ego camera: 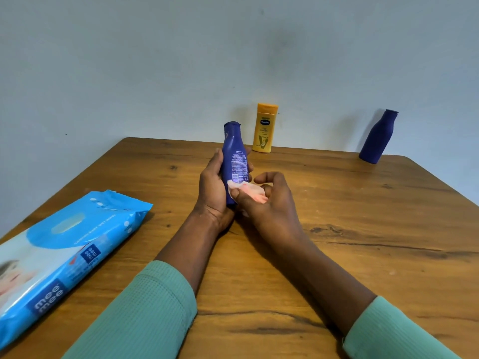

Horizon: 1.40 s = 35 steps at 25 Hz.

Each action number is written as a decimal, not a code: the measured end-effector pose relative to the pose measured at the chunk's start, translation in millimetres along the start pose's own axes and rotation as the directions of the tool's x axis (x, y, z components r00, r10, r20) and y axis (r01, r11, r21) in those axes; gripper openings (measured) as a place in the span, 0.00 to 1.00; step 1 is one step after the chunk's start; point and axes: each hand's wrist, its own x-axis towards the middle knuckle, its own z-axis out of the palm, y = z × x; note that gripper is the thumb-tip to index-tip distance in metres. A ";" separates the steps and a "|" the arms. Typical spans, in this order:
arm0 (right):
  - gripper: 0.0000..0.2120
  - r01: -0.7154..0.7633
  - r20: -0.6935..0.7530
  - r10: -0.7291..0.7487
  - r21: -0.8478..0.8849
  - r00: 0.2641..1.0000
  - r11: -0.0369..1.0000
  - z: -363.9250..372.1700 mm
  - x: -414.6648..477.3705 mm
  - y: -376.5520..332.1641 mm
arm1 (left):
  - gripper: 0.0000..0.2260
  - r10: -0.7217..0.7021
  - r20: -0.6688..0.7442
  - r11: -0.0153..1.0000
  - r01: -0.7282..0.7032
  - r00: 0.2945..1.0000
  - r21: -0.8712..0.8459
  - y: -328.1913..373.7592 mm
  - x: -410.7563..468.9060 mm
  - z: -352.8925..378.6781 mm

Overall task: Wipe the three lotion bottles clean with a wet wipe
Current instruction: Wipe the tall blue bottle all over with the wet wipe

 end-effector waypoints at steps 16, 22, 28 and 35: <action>0.40 -0.040 0.190 0.078 -0.196 0.979 0.980 -12.2 7.6 -3.6 | 0.25 -0.074 0.004 0.997 0.074 0.997 -0.027 0.5 0.8 -1.8; 0.34 -0.115 -0.027 0.115 -0.018 0.993 0.993 1.0 14.4 3.2 | 0.26 -0.063 0.043 0.998 0.062 0.997 0.022 -3.5 -1.2 5.9; 0.35 -0.061 -0.244 0.023 -0.146 0.969 0.987 14.2 14.7 4.2 | 0.20 -0.058 0.071 0.993 0.050 0.996 0.111 -3.1 -6.0 16.6; 0.33 -0.002 0.112 0.030 -0.236 0.993 0.972 -2.4 8.0 1.8 | 0.26 -0.069 0.038 0.998 0.069 0.997 -0.006 1.7 0.6 -0.7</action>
